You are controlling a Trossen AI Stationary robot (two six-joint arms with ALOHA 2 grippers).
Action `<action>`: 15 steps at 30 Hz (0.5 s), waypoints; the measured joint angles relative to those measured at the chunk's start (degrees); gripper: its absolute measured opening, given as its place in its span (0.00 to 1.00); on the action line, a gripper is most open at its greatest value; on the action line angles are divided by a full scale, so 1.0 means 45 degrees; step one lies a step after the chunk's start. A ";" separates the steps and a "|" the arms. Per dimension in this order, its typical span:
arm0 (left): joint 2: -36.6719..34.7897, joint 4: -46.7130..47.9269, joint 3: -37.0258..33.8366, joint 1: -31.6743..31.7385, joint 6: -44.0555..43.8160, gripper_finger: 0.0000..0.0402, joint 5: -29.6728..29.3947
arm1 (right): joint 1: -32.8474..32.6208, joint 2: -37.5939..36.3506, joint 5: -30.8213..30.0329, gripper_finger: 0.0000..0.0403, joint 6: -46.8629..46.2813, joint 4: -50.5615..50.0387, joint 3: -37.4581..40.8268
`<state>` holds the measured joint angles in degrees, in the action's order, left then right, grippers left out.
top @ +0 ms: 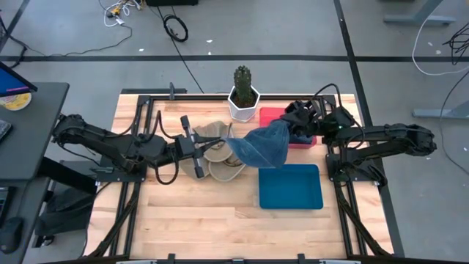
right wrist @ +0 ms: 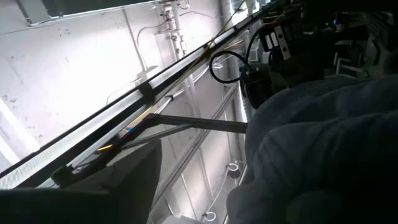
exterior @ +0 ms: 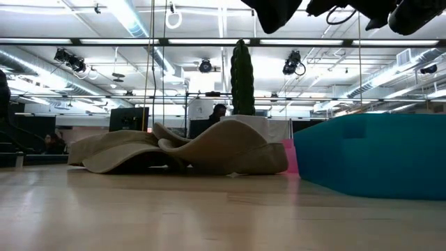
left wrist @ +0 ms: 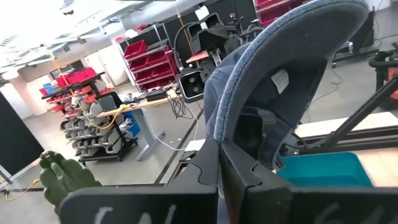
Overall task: Pick & Place hat
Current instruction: Put the blue cap into the pink bin
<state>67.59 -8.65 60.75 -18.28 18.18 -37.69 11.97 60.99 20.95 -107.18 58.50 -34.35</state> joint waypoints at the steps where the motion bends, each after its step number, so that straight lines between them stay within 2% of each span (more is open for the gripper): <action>1: 0.0000 0.0082 0.0000 0.0002 -0.0042 0.00 0.0000 | 0.0005 0.0000 0.0056 0.68 0.0017 0.0005 0.0000; 6: 0.0000 0.0478 0.0000 0.0005 -0.0259 0.00 0.0005 | 0.0004 0.0000 0.0442 0.44 0.0377 -0.0010 0.0000; 11: 0.0000 0.0585 0.0000 0.0005 -0.0264 0.00 0.0015 | 0.0004 0.0000 0.0766 0.08 0.0975 0.0016 0.0000; 12: 0.0000 0.0589 0.0000 0.0005 -0.0272 0.00 0.0015 | 0.0000 0.0000 0.0831 0.05 0.1174 0.0058 0.0000; 15: 0.0000 0.0747 0.0000 0.0010 -0.0602 0.01 0.0015 | -0.0005 0.0000 0.1103 0.04 0.1152 0.0092 0.0000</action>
<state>67.59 -5.29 60.75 -18.24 15.47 -37.63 11.94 60.99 25.91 -102.00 58.92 -34.35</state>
